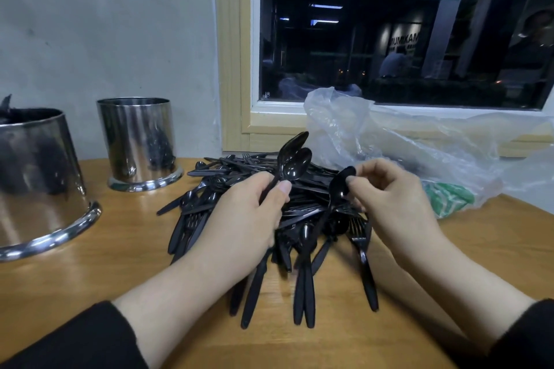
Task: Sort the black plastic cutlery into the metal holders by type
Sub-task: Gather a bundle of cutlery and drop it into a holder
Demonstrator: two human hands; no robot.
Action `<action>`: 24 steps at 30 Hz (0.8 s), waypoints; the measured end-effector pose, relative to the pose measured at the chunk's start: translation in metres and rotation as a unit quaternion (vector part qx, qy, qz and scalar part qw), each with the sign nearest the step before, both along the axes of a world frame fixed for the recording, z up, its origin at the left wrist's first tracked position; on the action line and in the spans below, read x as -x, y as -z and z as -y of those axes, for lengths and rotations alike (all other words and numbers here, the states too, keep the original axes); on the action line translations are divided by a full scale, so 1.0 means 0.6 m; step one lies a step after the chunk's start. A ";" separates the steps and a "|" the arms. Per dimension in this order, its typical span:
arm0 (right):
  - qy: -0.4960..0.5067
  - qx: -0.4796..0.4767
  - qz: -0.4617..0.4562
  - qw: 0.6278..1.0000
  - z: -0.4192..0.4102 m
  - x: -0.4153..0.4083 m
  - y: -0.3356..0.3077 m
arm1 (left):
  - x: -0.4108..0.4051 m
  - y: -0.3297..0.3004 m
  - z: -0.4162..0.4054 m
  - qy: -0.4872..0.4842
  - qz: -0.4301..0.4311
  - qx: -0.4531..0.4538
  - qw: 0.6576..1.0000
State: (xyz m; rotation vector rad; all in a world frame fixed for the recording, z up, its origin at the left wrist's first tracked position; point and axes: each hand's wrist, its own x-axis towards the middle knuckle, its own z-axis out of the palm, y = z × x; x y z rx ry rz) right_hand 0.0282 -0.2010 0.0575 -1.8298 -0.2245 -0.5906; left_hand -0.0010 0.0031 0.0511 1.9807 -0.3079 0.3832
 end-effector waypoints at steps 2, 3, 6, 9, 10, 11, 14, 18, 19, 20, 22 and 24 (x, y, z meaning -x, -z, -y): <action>-0.005 -0.017 0.013 1.000 -0.001 0.005 -0.004 | 0.002 -0.001 0.004 0.024 -0.026 0.037 0.999; -0.006 -0.019 0.018 1.000 -0.003 0.007 -0.005 | 0.004 -0.001 0.006 0.036 -0.037 0.047 0.998; -0.010 -0.012 0.028 0.999 -0.008 0.013 -0.006 | 0.013 -0.001 0.012 0.078 -0.062 0.034 0.994; -0.022 -0.001 0.030 0.999 -0.016 0.016 -0.002 | 0.016 0.000 0.012 0.077 -0.050 -0.021 0.996; -0.031 -0.007 0.031 0.999 -0.019 0.016 -0.001 | 0.014 0.002 0.011 0.071 -0.044 -0.036 0.996; -0.041 -0.010 0.030 0.999 -0.020 0.016 -0.001 | 0.012 0.003 0.009 0.068 -0.039 -0.042 0.996; -0.067 0.011 0.012 0.998 -0.020 0.013 0.002 | 0.010 0.004 0.005 0.056 -0.030 -0.029 0.998; -0.034 0.225 -0.036 0.973 -0.009 -0.009 0.029 | 0.002 0.004 -0.001 0.035 -0.032 0.005 0.999; -0.035 0.288 -0.052 0.956 -0.009 -0.010 0.035 | -0.001 0.006 -0.002 0.031 -0.031 0.008 0.999; -0.038 0.333 -0.063 0.940 -0.010 -0.009 0.040 | -0.004 0.008 -0.003 0.027 -0.033 0.013 0.999; -0.044 0.384 -0.061 0.920 -0.016 -0.007 0.046 | -0.006 0.011 -0.003 0.023 -0.032 0.015 0.999; -0.044 0.404 -0.047 0.912 -0.023 -0.005 0.050 | -0.005 0.011 -0.001 0.018 -0.024 0.003 1.000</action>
